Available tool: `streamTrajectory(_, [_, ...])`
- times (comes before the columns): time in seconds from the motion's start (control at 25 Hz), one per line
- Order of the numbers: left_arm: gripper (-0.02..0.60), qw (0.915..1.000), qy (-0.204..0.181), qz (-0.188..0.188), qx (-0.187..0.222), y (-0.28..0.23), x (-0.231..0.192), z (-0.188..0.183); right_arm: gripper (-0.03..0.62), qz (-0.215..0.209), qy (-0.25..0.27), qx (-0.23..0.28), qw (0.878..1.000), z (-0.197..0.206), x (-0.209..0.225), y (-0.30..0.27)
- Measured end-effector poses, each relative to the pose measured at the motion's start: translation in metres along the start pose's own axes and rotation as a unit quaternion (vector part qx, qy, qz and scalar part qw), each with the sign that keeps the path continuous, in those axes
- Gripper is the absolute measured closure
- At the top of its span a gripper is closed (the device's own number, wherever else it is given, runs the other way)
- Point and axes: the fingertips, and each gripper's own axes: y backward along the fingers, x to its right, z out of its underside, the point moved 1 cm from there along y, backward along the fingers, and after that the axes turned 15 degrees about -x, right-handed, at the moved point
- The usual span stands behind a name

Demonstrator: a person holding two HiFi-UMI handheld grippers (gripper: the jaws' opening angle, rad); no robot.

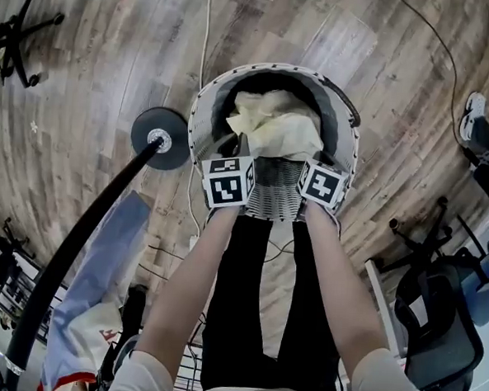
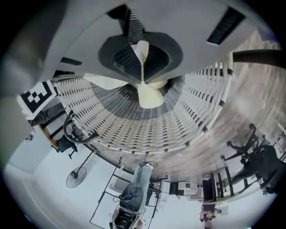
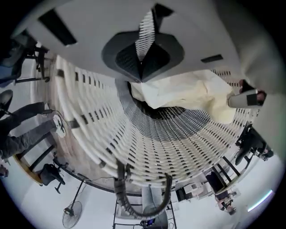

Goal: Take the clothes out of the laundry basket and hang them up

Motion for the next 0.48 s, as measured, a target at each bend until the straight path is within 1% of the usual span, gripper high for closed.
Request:
streamTrajectory(0.08, [0.549, 1.0000, 0.000, 0.001, 0.009, 0.018, 0.003, -0.001, 0.586, -0.009, -0.004, -0.002, 1.000, 0.009, -0.002, 0.016])
streamTrajectory(0.24, [0.549, 0.9994, 0.009, 0.005, 0.033, 0.055, 0.010, -0.006, 0.586, -0.027, 0.002, 0.010, 1.000, 0.016, -0.007, 0.050])
streamTrajectory(0.48, [0.551, 0.9968, 0.030, 0.007, 0.074, 0.109, 0.027, -0.006, 0.586, -0.047, 0.010, 0.018, 0.999, 0.027, 0.002, 0.095])
